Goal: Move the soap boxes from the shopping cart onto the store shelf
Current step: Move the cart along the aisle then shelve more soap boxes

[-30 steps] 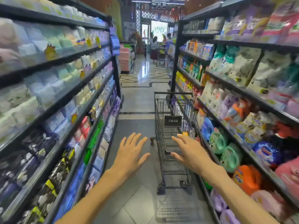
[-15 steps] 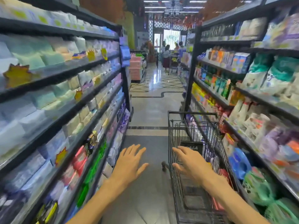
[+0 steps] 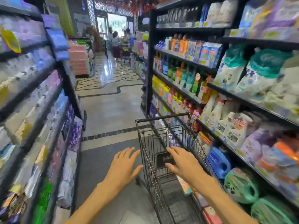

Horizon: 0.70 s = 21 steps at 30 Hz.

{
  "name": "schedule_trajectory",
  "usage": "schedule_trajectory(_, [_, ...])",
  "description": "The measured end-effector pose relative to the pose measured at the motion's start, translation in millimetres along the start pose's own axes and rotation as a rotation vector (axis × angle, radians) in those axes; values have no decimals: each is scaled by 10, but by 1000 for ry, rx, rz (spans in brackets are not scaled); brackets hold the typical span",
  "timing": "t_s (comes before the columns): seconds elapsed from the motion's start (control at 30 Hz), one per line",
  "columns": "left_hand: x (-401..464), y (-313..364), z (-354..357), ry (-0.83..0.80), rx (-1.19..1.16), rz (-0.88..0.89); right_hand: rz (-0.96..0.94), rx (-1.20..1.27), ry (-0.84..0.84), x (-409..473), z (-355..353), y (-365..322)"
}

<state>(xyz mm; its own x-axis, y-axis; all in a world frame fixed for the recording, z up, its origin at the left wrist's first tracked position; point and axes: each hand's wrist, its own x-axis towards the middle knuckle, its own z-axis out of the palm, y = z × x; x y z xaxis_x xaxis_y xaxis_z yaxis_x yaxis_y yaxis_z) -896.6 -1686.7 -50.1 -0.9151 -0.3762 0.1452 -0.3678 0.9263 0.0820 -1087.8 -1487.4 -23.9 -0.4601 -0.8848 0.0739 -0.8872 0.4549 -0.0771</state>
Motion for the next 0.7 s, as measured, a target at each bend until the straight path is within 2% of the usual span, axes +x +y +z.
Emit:
schedule_trajectory(0.2, [1411, -54, 37, -38, -53, 310, 320, -17, 20, 455, -102, 458])
schedule_trajectory(0.37, [2281, 269, 333, -97, -88, 539, 542, 33, 23, 472, -31, 932])
schedule_trajectory(0.7, [3503, 1072, 1229, -212, -112, 825, 874, 60, 39, 480, 581, 1881])
